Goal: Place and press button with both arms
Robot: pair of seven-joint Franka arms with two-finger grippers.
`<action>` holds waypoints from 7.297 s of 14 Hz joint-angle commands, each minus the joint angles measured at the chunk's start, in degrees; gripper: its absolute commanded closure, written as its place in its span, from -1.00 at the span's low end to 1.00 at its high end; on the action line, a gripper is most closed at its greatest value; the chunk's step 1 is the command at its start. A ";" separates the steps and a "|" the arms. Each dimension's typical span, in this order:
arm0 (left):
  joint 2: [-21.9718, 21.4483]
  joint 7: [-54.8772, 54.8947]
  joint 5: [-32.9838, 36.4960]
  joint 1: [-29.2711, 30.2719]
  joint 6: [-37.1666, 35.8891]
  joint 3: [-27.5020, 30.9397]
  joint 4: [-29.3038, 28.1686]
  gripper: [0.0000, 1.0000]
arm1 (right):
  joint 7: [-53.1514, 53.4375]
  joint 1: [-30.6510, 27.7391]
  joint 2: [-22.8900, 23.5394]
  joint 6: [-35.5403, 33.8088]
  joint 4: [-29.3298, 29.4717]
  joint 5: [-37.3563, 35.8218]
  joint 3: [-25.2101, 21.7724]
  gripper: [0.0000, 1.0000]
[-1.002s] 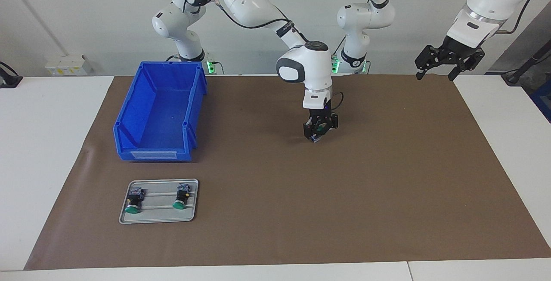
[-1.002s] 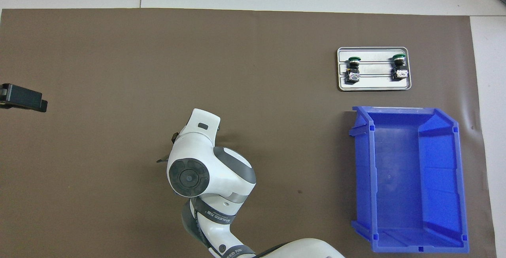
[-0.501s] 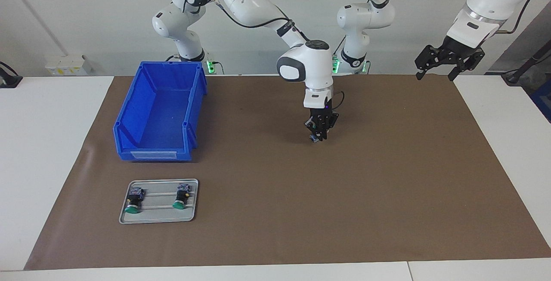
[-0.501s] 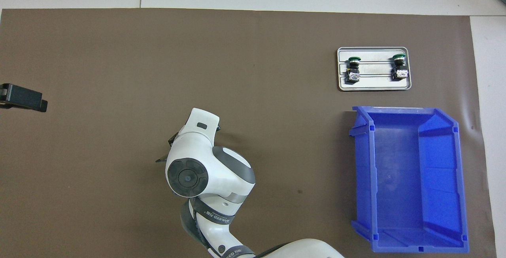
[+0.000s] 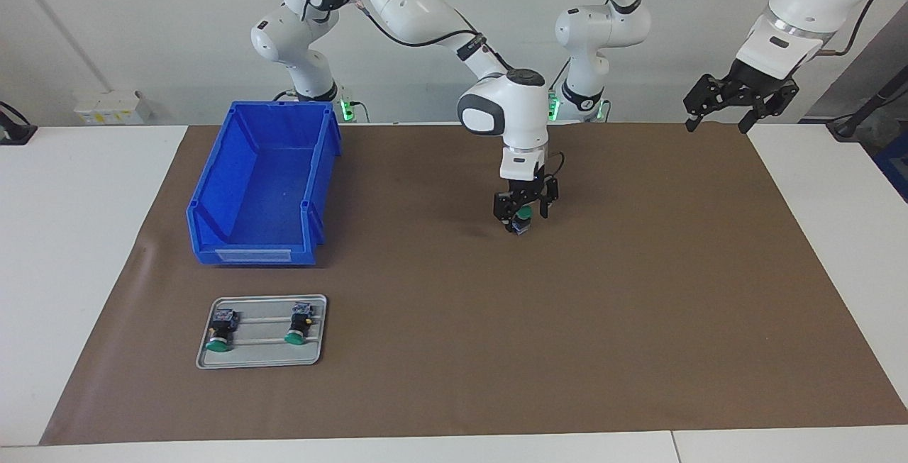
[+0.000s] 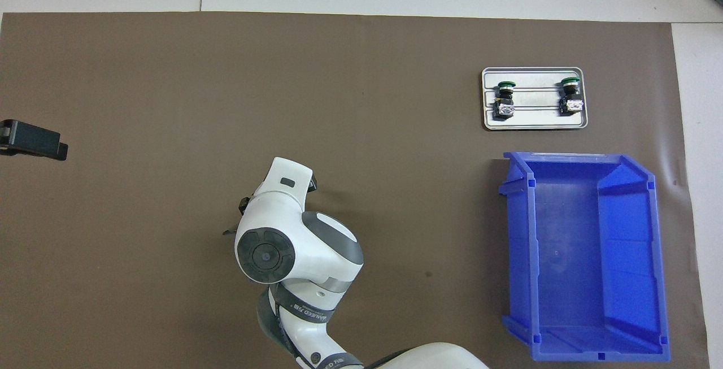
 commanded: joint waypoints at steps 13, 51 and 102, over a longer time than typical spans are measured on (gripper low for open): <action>-1.06 0.15 0.69 0.59 -0.47 -0.42 -1.13 -1.00 | -0.90 -0.02 -1.38 -2.07 -2.99 0.02 1.54 0.75; -1.06 0.15 0.69 0.59 -0.47 -0.42 -1.13 -1.00 | -50.83 -52.85 -32.40 -8.57 -39.36 14.08 1.63 1.00; -1.06 0.15 0.69 0.59 -0.47 -0.42 -1.13 -1.00 | -31.13 -47.48 -35.83 -56.47 1.85 9.85 -3.47 -1.00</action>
